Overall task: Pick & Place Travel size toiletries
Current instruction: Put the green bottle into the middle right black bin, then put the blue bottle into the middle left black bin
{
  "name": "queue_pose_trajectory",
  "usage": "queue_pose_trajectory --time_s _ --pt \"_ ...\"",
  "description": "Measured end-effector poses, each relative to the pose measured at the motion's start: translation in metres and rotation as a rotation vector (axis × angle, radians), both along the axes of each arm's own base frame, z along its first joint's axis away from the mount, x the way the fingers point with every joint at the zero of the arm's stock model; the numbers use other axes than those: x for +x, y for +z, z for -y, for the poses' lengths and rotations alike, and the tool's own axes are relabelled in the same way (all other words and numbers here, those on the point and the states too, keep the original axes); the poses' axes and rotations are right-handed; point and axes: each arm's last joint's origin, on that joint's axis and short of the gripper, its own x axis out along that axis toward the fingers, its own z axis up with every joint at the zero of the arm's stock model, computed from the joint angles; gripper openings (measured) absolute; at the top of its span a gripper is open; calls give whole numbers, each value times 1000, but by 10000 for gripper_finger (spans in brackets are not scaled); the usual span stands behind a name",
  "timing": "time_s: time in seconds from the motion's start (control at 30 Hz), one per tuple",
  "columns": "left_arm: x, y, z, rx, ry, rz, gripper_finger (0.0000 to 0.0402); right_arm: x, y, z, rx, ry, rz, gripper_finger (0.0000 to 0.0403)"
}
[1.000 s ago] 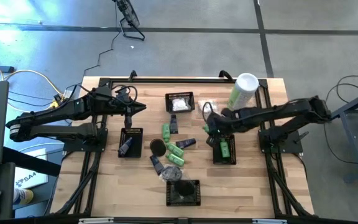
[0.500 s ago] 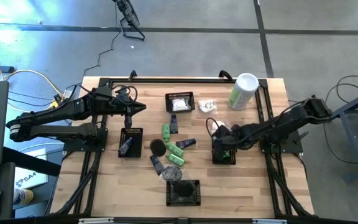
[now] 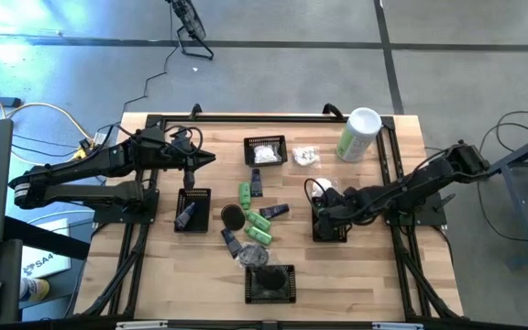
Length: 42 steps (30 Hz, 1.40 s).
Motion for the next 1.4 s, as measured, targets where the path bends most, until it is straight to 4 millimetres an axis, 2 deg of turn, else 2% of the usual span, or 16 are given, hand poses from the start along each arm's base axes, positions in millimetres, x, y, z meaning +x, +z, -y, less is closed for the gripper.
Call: queue_pose_trajectory --time_s 0.13,0.27,0.53,0.7,0.97,1.1,1.3,1.4 --pt "0 0 0 0 0 0 33 0 0 2 -7 24 -8 223" --pt "0 0 0 0 0 0 33 -1 5 4 -16 64 5 211" --pt "0 0 0 0 0 1 33 -11 38 19 -51 92 163 170" --pt "0 1 0 2 0 7 33 -12 60 27 -138 182 311 150" --pt "0 1 0 2 0 7 33 6 82 37 -359 378 497 133" --pt "0 1 0 2 0 7 33 12 88 45 -460 433 535 133" --pt "0 1 0 2 0 7 33 16 93 60 -493 381 573 133" --pt "0 1 0 2 0 7 33 17 93 65 -473 438 582 133"
